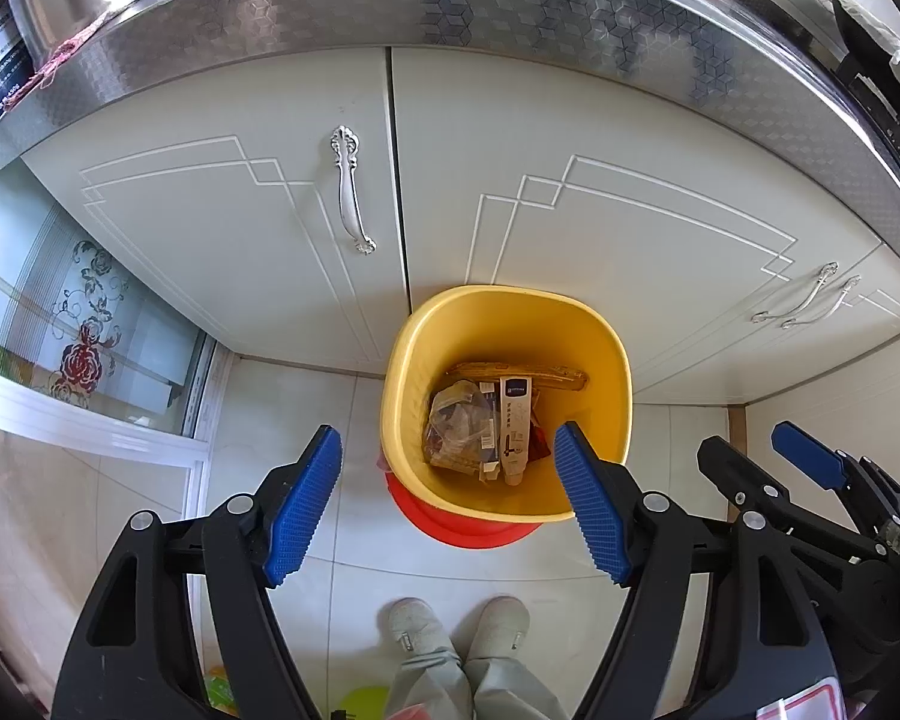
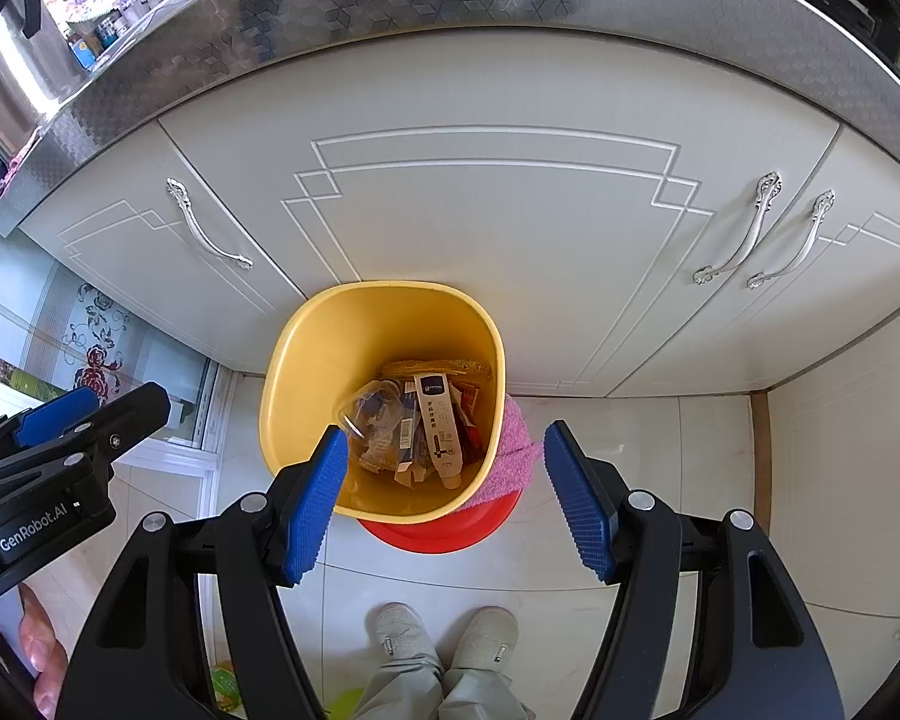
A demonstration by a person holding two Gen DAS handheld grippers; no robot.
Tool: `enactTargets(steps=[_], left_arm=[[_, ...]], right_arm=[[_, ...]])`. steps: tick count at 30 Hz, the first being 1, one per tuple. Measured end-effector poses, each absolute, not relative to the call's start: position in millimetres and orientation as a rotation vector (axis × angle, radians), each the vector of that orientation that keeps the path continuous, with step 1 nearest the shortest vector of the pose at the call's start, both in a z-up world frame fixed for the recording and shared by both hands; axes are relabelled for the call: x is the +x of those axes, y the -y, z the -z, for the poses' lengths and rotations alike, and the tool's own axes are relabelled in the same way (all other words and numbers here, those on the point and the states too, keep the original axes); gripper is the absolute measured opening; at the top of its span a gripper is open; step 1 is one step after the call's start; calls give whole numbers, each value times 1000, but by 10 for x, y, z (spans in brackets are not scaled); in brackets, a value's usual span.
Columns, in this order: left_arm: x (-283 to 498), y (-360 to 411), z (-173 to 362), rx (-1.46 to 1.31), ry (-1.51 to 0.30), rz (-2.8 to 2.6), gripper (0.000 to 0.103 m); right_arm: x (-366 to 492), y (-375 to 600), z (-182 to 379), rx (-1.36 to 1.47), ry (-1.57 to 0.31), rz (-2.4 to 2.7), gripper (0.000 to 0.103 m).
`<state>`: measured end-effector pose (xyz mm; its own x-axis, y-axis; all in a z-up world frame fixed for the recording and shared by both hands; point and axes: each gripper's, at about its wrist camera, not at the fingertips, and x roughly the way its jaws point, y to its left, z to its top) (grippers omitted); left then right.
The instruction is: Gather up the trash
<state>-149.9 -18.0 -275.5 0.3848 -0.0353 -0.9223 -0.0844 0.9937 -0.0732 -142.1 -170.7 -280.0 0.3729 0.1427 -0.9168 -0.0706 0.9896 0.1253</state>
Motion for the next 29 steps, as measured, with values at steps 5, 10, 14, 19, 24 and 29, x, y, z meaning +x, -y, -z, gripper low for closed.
enactTargets(steps=[5,10,14,19,24,29], left_arm=[[-1502,180,2754,-111,-1176,-32,73],[-1503,172,2751,-98,-1172,-49,72],[-1498,171,2748,-96,-1171,-49,68],[-1497,168,2733,-101,-1170,-51,68],[-1497,148,2723,-108,-1178,-44,75],[-1496,135,2723,-117,-1181,-45,75]], right_arm=[[-1415,1711,2805,70,-1183,-139,69],[-1409,1724,2808,70,-1182,-138,69],[-1413,1736,2812,71,-1183,-139,69],[-1415,1731,2807,71,-1180,-143,69],[-1410,1723,2798,70,-1179,-146,69],[-1412,1712,2794,68,-1178,-148,69]])
